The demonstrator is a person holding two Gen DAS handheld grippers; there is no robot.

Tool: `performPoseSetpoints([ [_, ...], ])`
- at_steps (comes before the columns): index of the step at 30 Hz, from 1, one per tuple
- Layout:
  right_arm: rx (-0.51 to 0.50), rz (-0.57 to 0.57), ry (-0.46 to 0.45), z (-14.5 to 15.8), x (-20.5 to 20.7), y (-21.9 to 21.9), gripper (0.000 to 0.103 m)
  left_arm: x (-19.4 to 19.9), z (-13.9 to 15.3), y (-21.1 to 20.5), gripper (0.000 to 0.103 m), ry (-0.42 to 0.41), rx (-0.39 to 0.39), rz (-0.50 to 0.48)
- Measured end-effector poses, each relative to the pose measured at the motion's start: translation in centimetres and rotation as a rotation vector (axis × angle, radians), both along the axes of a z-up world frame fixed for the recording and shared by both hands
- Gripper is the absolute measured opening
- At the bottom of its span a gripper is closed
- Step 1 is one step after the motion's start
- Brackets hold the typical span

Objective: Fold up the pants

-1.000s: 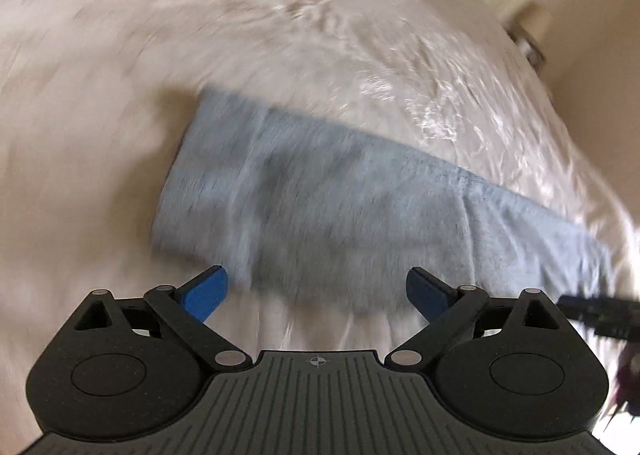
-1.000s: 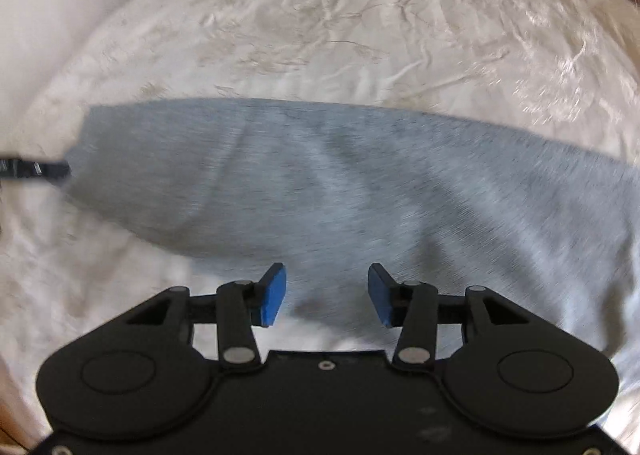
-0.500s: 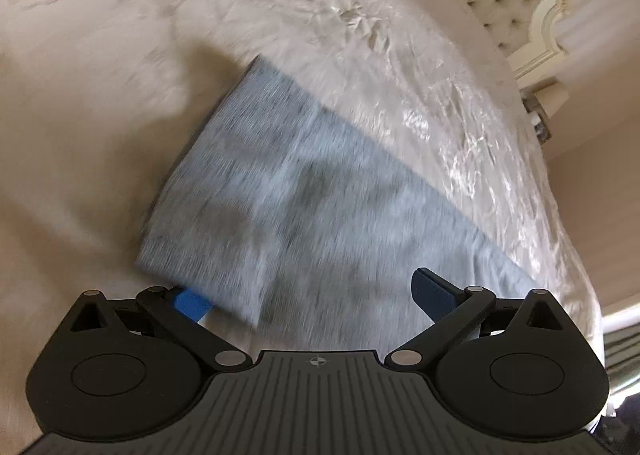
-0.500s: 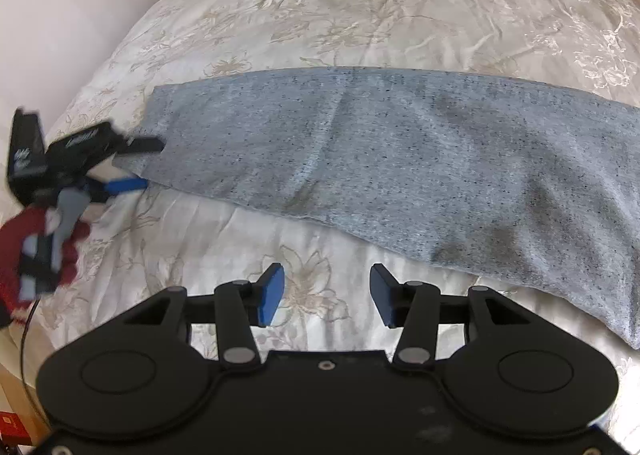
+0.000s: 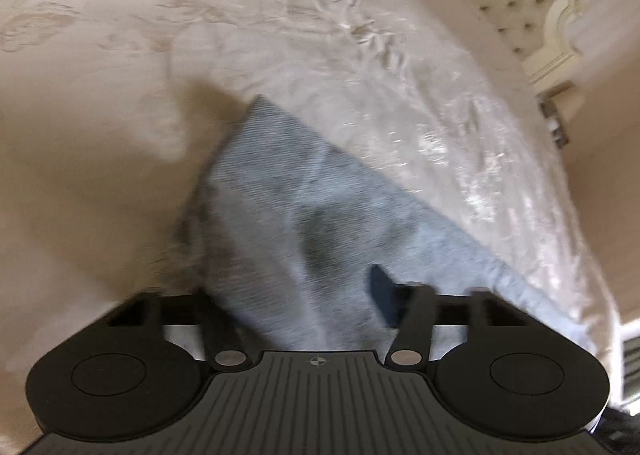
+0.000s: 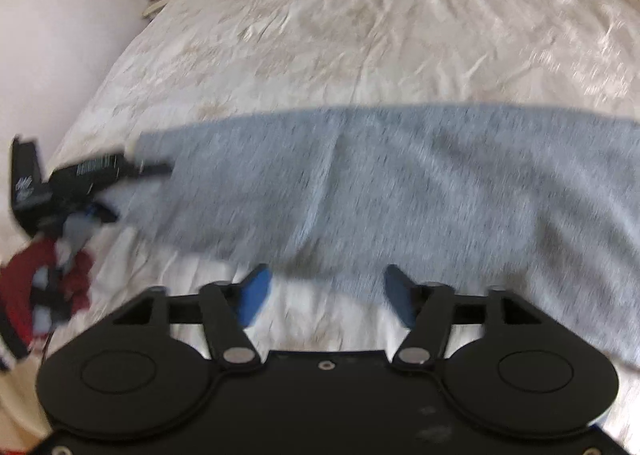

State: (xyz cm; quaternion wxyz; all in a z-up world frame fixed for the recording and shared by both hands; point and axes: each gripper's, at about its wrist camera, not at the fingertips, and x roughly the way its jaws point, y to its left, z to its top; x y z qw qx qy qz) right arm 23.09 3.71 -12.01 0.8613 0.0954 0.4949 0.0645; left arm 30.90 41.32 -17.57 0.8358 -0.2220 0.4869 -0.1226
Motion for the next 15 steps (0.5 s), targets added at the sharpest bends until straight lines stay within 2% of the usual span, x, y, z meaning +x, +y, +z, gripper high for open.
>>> performPoseSetpoints([
  [1,-0.022,-0.004,-0.02,0.2,0.5,0.4,0.096,-0.1,0.0,0.1,0.024,0.005,0.018,0.002],
  [2,-0.03,-0.004,-0.032,0.2,1.1,0.6,0.097,-0.2,0.1,0.3,0.018,0.007,0.042,0.007],
  [5,-0.062,-0.002,-0.041,0.1,3.3,1.5,0.097,-0.4,1.0,0.5,0.017,-0.019,0.065,0.002],
  [6,-0.055,0.008,-0.034,-0.1,4.2,1.7,0.091,-0.4,1.3,0.3,0.017,-0.032,0.086,-0.005],
  [7,-0.043,0.009,-0.027,-0.3,4.9,1.7,0.084,-0.4,1.7,0.0,0.017,-0.045,0.109,-0.019],
  [8,-0.029,0.005,-0.006,-0.7,6.0,1.7,0.059,-0.3,2.0,-0.2,0.017,-0.051,0.123,-0.029],
  [9,-0.019,0.003,0.016,-1.1,6.8,1.9,0.026,-0.2,2.2,-0.4,0.017,-0.054,0.129,-0.034],
  [10,-0.001,-0.001,0.041,-1.6,7.8,1.9,0.013,0.0,2.4,-0.5,0.017,-0.059,0.132,-0.035],
  [11,0.01,-0.017,0.058,-2.2,8.7,1.9,0.006,0.0,2.4,-0.6,0.017,-0.065,0.134,-0.035],
  [15,0.013,-0.069,0.073,-3.7,11.6,1.9,0.007,0.4,2.4,-0.8,0.017,-0.07,0.126,-0.026],
])
